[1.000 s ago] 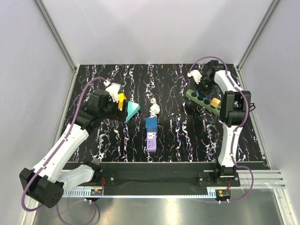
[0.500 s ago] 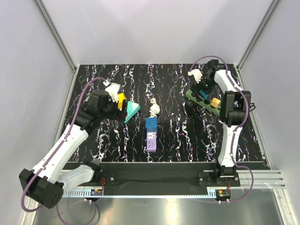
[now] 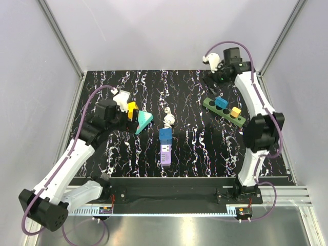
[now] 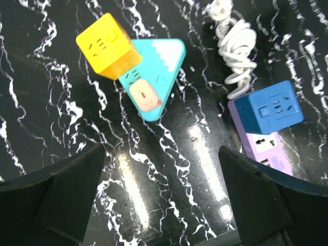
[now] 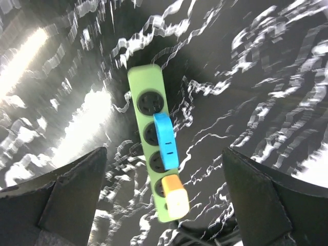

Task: Insert the plug

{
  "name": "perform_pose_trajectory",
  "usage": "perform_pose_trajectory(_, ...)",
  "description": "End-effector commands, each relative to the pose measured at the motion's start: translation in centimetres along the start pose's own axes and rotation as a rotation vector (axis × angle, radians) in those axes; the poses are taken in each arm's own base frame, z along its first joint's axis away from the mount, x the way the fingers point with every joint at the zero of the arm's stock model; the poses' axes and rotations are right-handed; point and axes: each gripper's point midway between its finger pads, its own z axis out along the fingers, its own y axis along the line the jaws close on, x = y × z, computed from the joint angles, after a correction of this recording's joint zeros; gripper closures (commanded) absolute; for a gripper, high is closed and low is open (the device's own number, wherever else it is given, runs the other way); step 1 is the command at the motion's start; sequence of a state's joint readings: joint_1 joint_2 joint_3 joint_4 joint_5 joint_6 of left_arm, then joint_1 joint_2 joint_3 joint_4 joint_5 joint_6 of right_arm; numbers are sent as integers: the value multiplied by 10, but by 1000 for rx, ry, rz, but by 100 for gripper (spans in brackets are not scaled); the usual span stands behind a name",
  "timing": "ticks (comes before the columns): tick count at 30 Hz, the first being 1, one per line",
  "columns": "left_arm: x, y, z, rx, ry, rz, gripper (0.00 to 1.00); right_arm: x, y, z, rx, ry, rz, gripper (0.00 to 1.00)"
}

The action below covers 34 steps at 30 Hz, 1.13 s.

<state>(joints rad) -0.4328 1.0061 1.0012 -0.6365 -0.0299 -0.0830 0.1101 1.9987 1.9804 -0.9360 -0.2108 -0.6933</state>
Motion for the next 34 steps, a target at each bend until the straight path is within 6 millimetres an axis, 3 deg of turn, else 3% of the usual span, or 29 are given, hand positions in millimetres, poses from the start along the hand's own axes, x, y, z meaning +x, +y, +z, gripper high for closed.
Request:
perform_pose_trajectory(1, -18, -19, -11, 102, -106, 18, 1, -60, 21, -67, 187, -156, 134, 0)
perform_pose_trajectory(3, -25, -32, -20, 166, -152, 39, 1, -77, 45, -79, 199, -212, 310, 0)
perform_pose_trajectory(5, -30, -37, -24, 192, -189, 51, 1, -91, 71, -105, 102, -293, 531, 0)
perform_pose_trajectory(6, -33, -42, -30, 220, -214, 60, 1, -86, 83, -107, 60, -291, 592, 0)
perform_pose_trajectory(7, -34, -45, -33, 233, -231, 66, 1, -90, 92, -132, 28, -350, 639, 0)
perform_pose_trajectory(8, -36, -48, -34, 247, -250, 71, 1, -103, 103, -143, -41, -429, 727, 0)
perform_pose_trajectory(9, -35, -52, -36, 270, -255, 76, 1, -82, 117, -126, -72, -395, 782, 0)
perform_pose_trajectory(10, -39, -56, -42, 288, -277, 81, 1, -85, 124, -154, -94, -491, 800, 0)
perform_pose_trajectory(11, -45, -60, -50, 311, -297, 72, 1, -94, 131, -163, -149, -570, 837, 0)
perform_pose_trajectory(12, -50, -67, -62, 354, -321, 64, 1, -75, 143, -149, -174, -536, 866, 0)
perform_pose_trajectory(13, -56, -70, -70, 374, -342, 51, 1, -75, 148, -167, -190, -583, 874, 0)
perform_pose_trajectory(14, -65, -75, -82, 402, -368, 16, 1, -68, 153, -166, -206, -572, 911, 0)
perform_pose_trajectory(16, -83, -82, -110, 453, -441, 0, 1, -63, 159, -183, -210, -603, 922, 0)
perform_pose_trajectory(18, -94, -87, -130, 489, -491, -29, 1, -53, 164, -186, -211, -606, 934, 0)
perform_pose_trajectory(19, -95, -88, -135, 499, -502, -38, 1, -51, 167, -197, -216, -632, 933, 0)
perform_pose_trajectory(21, -96, -88, -144, 506, -524, -65, 1, -44, 171, -201, -221, -637, 930, 0)
perform_pose_trajectory(28, -89, -82, -158, 493, -563, -121, 1, -33, 168, -231, -151, -736, 882, 0)
perform_pose_trajectory(34, -89, -77, -162, 471, -583, -136, 1, -31, 171, -237, -155, -751, 861, 0)
